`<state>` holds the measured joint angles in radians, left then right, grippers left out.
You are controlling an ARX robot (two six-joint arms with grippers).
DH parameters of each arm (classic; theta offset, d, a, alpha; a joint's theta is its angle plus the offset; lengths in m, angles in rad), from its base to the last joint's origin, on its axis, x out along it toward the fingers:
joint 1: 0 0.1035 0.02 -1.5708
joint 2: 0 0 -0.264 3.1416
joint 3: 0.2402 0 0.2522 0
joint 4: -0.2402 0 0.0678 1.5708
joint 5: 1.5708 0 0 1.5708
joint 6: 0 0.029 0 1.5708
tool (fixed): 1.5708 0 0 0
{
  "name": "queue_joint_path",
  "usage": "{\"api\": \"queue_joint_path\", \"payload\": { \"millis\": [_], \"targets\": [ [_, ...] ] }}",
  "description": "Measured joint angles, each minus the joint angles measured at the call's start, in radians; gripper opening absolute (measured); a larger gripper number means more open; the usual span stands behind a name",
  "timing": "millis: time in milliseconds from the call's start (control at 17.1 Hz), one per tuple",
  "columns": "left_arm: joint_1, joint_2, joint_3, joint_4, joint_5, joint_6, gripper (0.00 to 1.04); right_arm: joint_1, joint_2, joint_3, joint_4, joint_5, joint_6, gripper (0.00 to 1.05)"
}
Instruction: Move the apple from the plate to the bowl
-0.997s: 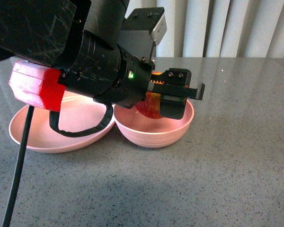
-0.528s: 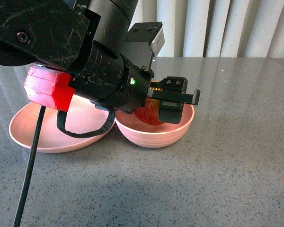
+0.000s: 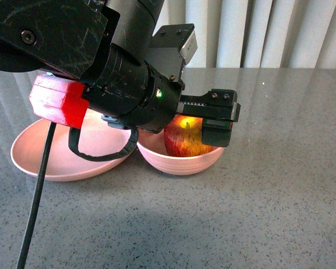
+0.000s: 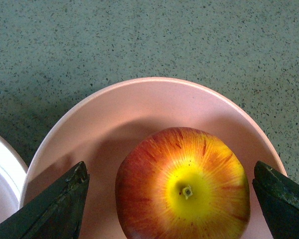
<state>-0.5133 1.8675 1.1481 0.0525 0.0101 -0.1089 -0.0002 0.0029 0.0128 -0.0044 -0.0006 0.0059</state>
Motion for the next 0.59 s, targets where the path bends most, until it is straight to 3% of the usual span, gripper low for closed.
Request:
{"api": "queue_joint_path", "payload": {
  "millis": [586],
  "targets": [
    [0.025, -0.18, -0.011, 0.124, -0.012, -0.004, 0.98, 0.0, 0.0, 0.0, 0.0, 0.0, 0.0, 0.98]
  ]
}}
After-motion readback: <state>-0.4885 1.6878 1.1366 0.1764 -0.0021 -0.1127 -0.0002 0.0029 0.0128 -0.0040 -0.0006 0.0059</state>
